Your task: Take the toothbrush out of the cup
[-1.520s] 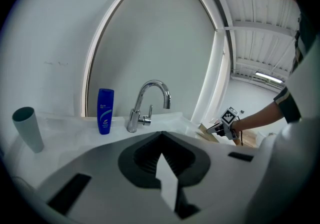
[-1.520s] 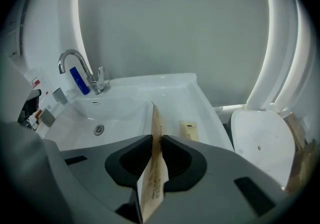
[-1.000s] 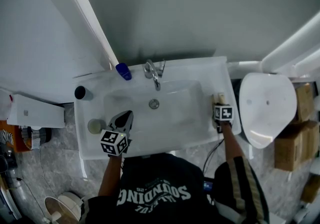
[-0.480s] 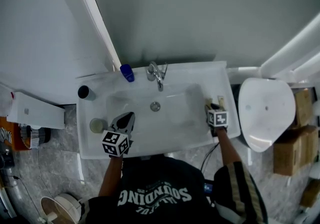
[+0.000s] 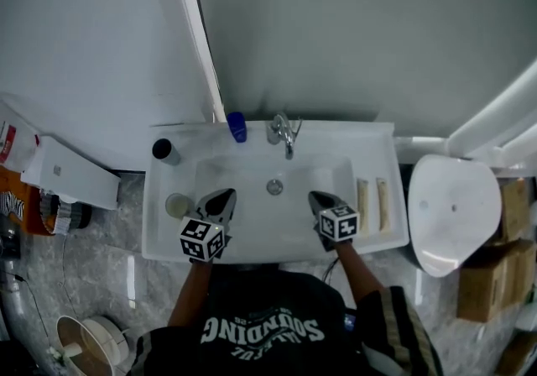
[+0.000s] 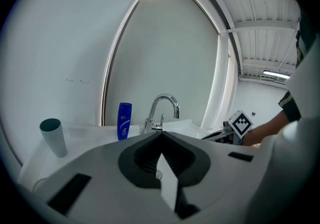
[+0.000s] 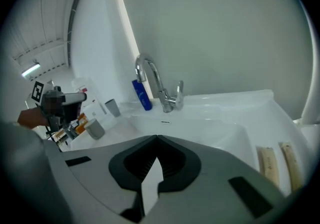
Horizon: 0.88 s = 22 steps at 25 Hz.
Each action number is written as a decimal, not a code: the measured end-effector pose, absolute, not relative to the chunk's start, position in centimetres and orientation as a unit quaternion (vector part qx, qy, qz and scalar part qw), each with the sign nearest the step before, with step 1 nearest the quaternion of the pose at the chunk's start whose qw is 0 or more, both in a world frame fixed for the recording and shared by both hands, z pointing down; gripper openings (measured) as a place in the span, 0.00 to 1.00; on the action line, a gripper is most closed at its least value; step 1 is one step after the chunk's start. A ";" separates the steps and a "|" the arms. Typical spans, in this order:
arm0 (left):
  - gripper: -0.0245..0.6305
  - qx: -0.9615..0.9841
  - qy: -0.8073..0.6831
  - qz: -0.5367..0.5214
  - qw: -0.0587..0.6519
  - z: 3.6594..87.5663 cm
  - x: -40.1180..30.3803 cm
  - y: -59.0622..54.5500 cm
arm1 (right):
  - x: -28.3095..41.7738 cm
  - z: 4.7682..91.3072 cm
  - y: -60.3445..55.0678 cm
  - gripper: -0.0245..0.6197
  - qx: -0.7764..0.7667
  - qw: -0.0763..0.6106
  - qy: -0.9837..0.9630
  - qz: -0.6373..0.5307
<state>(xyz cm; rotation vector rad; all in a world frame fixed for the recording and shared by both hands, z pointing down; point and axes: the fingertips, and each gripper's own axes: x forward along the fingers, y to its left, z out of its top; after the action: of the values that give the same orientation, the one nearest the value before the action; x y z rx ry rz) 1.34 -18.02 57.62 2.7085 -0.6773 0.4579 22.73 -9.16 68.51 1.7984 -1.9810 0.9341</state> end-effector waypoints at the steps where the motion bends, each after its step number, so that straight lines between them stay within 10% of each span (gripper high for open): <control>1: 0.04 0.945 -0.240 0.158 0.155 57.5 1.0 -18.1 | 21.6 67.6 -9.8 0.04 0.625 0.141 -0.700 0.315; 22: 0.04 0.947 -0.266 0.125 0.130 54.6 -0.9 -19.7 | 18.7 52.2 -13.5 0.03 0.659 0.079 -0.743 0.087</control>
<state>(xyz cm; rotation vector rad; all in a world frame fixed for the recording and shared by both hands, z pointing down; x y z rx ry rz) -0.86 -19.73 54.58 2.7512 -0.7743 0.3637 18.66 -13.47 52.16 1.9713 -2.2241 0.2600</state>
